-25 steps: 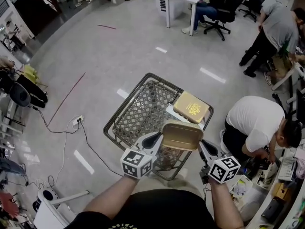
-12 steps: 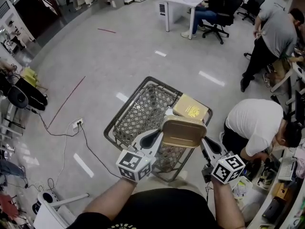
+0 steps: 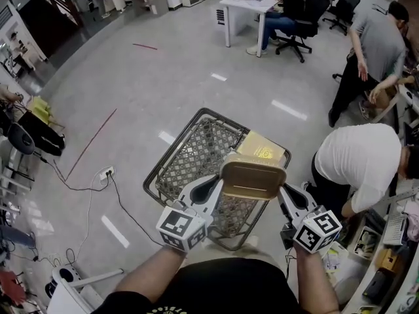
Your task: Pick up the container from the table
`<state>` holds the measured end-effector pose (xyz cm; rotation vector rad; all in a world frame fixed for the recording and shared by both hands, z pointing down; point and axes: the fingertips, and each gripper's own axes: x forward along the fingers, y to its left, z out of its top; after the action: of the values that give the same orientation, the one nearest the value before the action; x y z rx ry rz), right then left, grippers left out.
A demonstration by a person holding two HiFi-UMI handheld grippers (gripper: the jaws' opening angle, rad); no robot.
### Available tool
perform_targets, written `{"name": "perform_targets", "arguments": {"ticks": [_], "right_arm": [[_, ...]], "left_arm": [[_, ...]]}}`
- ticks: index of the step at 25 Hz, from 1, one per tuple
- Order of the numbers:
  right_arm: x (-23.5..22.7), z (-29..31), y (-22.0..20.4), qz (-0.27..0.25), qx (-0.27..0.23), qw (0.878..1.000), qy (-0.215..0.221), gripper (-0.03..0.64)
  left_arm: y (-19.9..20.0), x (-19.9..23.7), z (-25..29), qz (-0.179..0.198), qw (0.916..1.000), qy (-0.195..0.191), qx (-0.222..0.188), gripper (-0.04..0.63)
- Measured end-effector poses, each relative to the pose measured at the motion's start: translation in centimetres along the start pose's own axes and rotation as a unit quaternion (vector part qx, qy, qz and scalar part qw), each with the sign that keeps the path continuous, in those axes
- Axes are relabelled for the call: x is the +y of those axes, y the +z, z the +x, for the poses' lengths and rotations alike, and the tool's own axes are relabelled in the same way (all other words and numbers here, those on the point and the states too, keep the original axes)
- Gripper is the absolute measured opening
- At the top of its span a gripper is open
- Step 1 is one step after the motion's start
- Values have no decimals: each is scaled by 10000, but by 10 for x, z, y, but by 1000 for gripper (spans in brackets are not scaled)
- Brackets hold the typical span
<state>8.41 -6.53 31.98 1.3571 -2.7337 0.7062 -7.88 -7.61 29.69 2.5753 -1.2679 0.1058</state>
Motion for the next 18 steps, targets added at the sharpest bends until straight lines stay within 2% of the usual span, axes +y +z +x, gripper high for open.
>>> {"name": "perform_targets", "arguments": {"ticks": [14,18], "right_arm": [[25,-18,44,-483,-436,9978,126,32],[28,-19,54,-576,-539,9967,174,32]], "left_arm": [[41,-12,-12,269,9985,3,-474,29],[53,-17,-16,482,9968,2,-631,29]]}}
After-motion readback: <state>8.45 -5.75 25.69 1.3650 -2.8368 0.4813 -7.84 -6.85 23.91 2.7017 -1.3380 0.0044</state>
